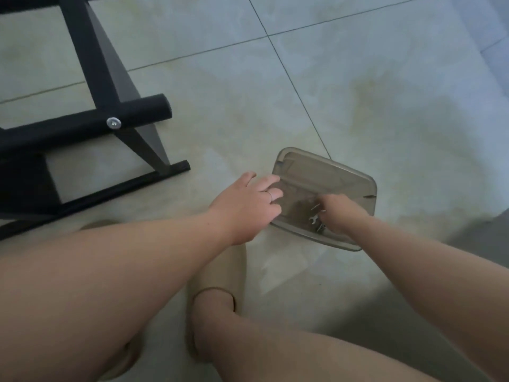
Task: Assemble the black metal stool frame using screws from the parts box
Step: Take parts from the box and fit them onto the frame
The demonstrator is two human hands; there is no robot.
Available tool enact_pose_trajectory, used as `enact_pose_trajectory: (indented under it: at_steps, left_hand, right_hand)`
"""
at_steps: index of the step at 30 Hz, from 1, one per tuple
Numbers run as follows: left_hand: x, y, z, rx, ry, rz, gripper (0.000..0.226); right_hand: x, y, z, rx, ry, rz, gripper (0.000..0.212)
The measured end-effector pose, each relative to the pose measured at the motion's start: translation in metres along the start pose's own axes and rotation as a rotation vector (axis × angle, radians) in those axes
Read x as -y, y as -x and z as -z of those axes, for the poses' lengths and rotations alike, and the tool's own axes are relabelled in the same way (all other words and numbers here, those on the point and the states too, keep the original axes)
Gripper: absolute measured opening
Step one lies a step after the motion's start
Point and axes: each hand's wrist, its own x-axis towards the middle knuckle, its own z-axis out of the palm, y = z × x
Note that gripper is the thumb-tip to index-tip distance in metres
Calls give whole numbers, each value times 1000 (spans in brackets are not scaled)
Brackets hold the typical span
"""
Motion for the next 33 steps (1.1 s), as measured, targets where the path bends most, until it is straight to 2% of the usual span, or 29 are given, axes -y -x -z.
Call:
enact_pose_trajectory:
  at_steps: [3,8,13,18,23,24,26,28,29,31,33]
  left_hand:
    - [3,2,-7,-38,27,-4,25]
    - [5,3,-9,-62,32,-9,25]
    - [4,2,-7,-59,-13,-14,23]
    - [3,2,-8,-63,-10,-10,23]
    - [4,1,-9,-68,-33,-17,22]
    - [5,0,-9,-69,-34,-19,22]
    - [6,1,-10,-78,-36,-25,21]
    - [8,2,-11,-85,-42,-30,21]
    - [9,3,-11,-84,-41,-32,21]
    - [10,3,-12,-81,-37,-35,22]
    - [11,3,-12,-83,-42,-36,22]
  right_hand:
    - [0,-6,-6,17,26,28,40]
    - [-7,-10,-16,4,183,85,51]
    - [-6,-11,-20,-32,364,95,40]
    - [-4,-11,-20,-15,385,101,28]
    - [-2,-11,-14,92,230,108,24]
    - [-2,-11,-14,63,144,104,23]
    - [-3,-11,-12,-111,23,76,25]
    - [-5,-9,-12,-306,142,55,26]
    - [-6,-9,-12,-342,281,58,26]
    - [-7,-9,-15,-310,547,62,25]
    - [-7,-10,-18,-268,640,72,22]
